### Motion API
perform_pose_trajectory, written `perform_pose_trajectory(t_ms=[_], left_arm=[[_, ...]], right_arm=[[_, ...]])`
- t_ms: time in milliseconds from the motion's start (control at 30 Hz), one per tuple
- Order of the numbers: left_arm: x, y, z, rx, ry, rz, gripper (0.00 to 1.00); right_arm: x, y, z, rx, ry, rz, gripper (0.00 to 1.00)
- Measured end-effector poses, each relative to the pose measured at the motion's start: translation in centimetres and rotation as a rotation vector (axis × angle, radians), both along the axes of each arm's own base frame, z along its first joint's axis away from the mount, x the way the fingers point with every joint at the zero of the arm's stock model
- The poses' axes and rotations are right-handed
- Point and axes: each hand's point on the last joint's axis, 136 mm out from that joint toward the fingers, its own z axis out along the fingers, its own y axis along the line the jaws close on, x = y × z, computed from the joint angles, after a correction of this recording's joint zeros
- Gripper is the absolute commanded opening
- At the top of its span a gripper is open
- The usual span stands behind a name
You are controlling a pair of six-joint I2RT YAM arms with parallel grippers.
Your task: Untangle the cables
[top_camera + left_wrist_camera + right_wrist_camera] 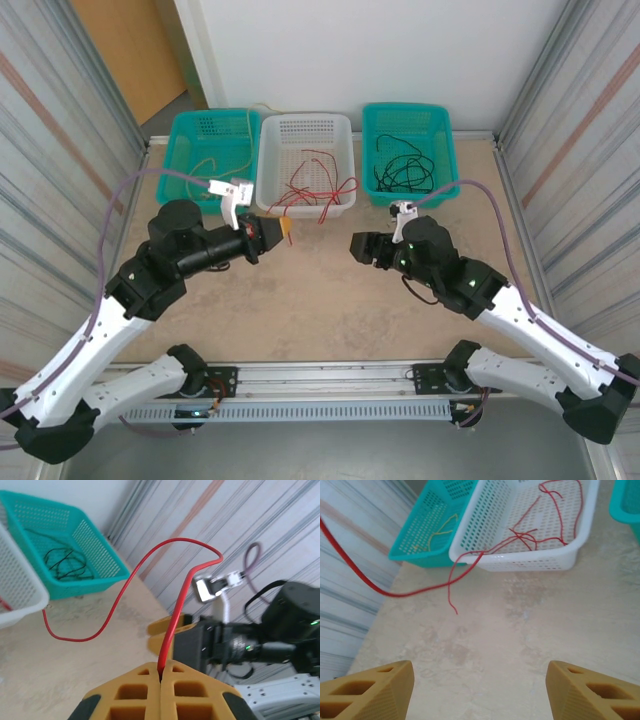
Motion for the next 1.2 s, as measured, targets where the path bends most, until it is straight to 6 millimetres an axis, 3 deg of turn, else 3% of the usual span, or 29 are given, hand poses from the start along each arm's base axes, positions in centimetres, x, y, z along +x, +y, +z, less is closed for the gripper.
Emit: perform_pose_trajectory(t_ms=[267,433,800,1100,1200], left_arm=[[-0.2,-0.8,3.8,-0.083,-0.061,-0.045,0.0],[-0.1,-1.1,4.2,-0.095,-0.065,-0.05,0.0],[0.2,-1.3,4.4,-0.096,-0.065,-0.052,0.0],[0.1,-1.2,5.0,-0.103,-0.073,-0.053,0.0],[-0.1,-1.1,5.6,-0.112,-0.085,-0.052,0.0]], right_arm=[[1.4,3.1,0.3,0.053,-0.018,0.054,0.7],[1.7,4.4,1.6,0.077,-0.073,0.058,0.65],[2.4,4.3,4.3,0.092,-0.172,0.012,0.63],[3.3,4.9,5.9,0.075,-0.22,0.006,0.14],[3.7,4.9,5.3,0.049,-0.214,-0.005,0.09]])
